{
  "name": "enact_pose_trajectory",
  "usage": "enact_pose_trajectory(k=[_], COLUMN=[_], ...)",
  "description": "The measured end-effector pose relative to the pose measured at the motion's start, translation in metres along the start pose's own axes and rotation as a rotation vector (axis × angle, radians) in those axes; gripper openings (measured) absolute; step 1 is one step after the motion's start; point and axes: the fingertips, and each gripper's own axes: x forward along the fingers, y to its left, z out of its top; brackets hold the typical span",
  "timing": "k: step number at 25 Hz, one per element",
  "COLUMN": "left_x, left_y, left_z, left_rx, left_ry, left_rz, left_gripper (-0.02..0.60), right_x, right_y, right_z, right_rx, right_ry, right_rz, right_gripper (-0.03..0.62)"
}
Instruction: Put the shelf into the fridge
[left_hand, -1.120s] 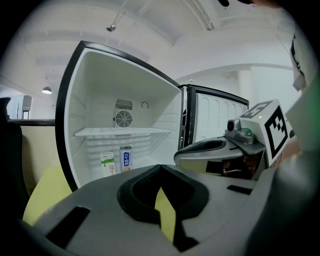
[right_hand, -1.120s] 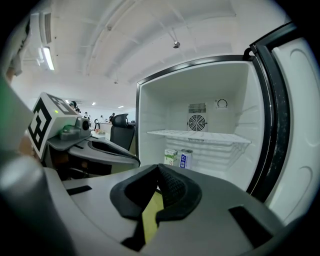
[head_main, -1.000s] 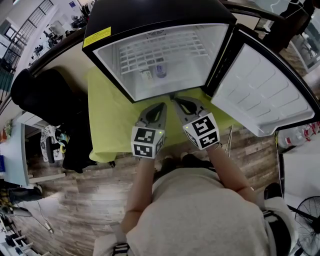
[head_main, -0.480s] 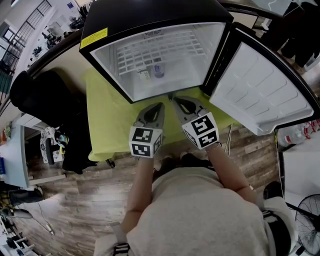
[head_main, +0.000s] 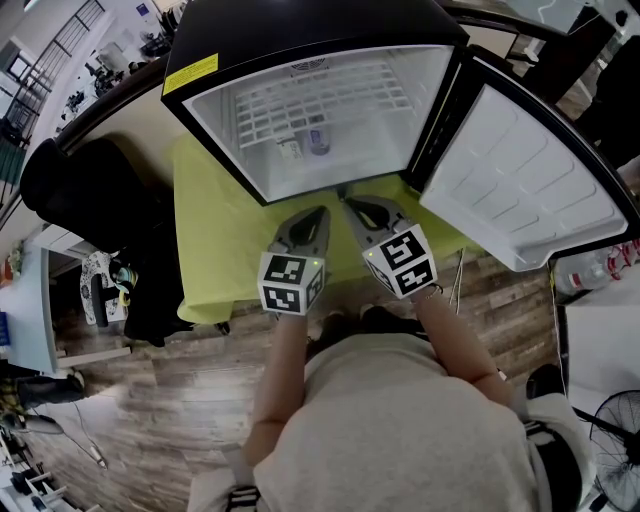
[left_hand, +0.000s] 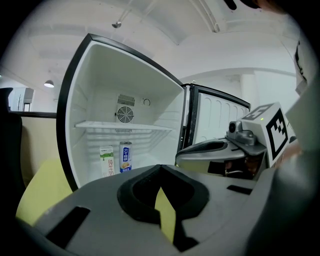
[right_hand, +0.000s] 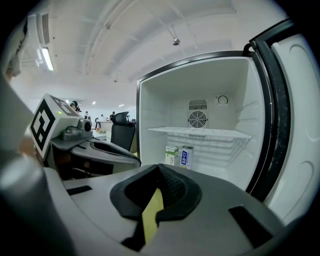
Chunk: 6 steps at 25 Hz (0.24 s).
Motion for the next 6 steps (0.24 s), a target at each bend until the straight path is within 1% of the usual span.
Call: enact_pose_trajectory(k=[6], left_x=[-0.0001], left_y=[0.0022], left_z=[-0.0032], left_rx=[-0.014], left_ry=[0.022], left_rz=[-0.001], left_gripper=[0.012], right_x=[0.0014], right_y=[0.0025], right_z=[0.0006], right_rx=[0.006], right_ry=[0.001], right_rz=[0.004], right_gripper=[0.011])
